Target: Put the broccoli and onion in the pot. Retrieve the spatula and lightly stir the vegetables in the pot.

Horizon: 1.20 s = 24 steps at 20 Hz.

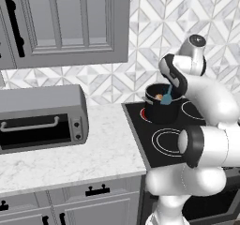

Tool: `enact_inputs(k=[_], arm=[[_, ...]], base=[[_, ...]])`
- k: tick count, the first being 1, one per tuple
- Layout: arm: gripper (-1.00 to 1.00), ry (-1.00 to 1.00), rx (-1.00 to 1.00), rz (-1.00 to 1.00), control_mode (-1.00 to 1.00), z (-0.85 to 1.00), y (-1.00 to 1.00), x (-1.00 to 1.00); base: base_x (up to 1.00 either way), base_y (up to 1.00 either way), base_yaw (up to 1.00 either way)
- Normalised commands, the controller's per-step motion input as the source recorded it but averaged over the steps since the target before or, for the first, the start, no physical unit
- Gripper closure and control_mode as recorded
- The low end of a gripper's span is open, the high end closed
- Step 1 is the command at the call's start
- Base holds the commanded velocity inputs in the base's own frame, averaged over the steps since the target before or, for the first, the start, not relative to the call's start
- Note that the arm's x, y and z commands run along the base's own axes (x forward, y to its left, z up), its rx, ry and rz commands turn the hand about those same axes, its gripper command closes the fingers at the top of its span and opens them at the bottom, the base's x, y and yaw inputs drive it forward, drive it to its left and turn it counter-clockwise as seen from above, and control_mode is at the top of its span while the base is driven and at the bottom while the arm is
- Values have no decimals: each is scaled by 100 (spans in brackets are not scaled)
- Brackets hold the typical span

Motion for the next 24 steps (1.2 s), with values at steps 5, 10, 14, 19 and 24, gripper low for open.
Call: enact_inputs(k=[5,10,14,19,24], arm=[[100,0,19,-14,-100,30,-25,-11],[100,0,17,-9,-100,53,-15,-7],[100,-5,2,-7,-100,5,-3,36],[100,-8,-1,-4,-100,-34,0,69],[100,0,-5,-2,-100,-72,-1,66]], base=[[0,0,0],[0,0,0],[0,0,0],[0,0,0],[0,0,0]])
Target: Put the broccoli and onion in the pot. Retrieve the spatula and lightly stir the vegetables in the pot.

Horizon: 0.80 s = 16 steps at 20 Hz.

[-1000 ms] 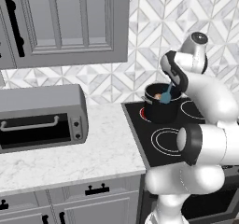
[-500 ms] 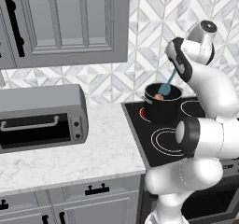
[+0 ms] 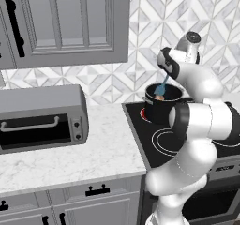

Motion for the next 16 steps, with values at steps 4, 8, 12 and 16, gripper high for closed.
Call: enact_inputs(k=[4,8,12,16], arm=[[100,0,-6,-2,-100,-58,-3,69],[100,4,-3,-1,-100,-56,-5,51],[100,8,-2,-1,-100,-52,-7,48],[100,7,-2,0,-100,-37,-14,48]], base=[[0,0,0],[0,0,0],[0,0,0],[0,0,0]])
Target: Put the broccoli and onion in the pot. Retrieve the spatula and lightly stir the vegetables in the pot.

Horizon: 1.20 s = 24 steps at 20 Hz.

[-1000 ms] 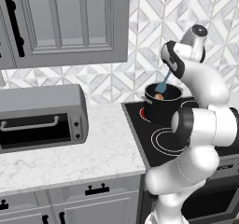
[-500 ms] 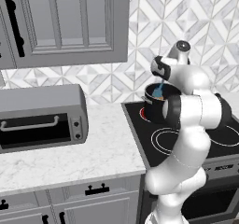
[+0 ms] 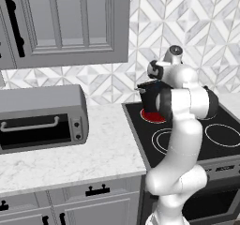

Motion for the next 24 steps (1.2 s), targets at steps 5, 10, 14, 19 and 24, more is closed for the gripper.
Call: enact_inputs(k=[5,10,14,19,24], arm=[[100,0,0,0,-100,19,-30,-14],[100,0,0,0,-100,35,-12,-20],[100,1,0,0,-100,8,1,-9],[100,5,0,0,-100,0,16,-9],[100,9,0,0,-100,-25,39,-13]], base=[[0,0,0],[0,0,0],[0,0,0],[0,0,0],[0,0,0]])
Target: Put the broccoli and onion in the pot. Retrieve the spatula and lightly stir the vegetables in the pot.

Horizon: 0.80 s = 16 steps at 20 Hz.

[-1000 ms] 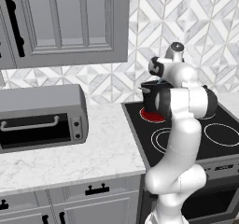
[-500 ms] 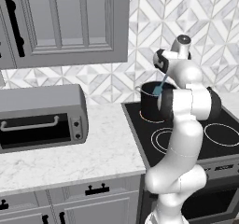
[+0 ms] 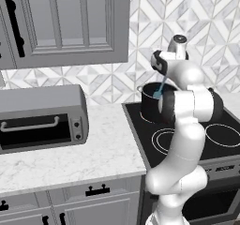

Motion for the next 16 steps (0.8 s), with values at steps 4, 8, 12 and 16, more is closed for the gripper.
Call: enact_inputs(k=[4,8,12,16], arm=[[100,8,-4,0,-100,-48,40,-1],[100,1,-8,0,-100,-43,17,0],[100,-1,-14,0,-100,-29,0,20],[100,-15,-12,0,-100,9,-1,13]], base=[[0,0,0],[0,0,0],[0,0,0],[0,0,0]])
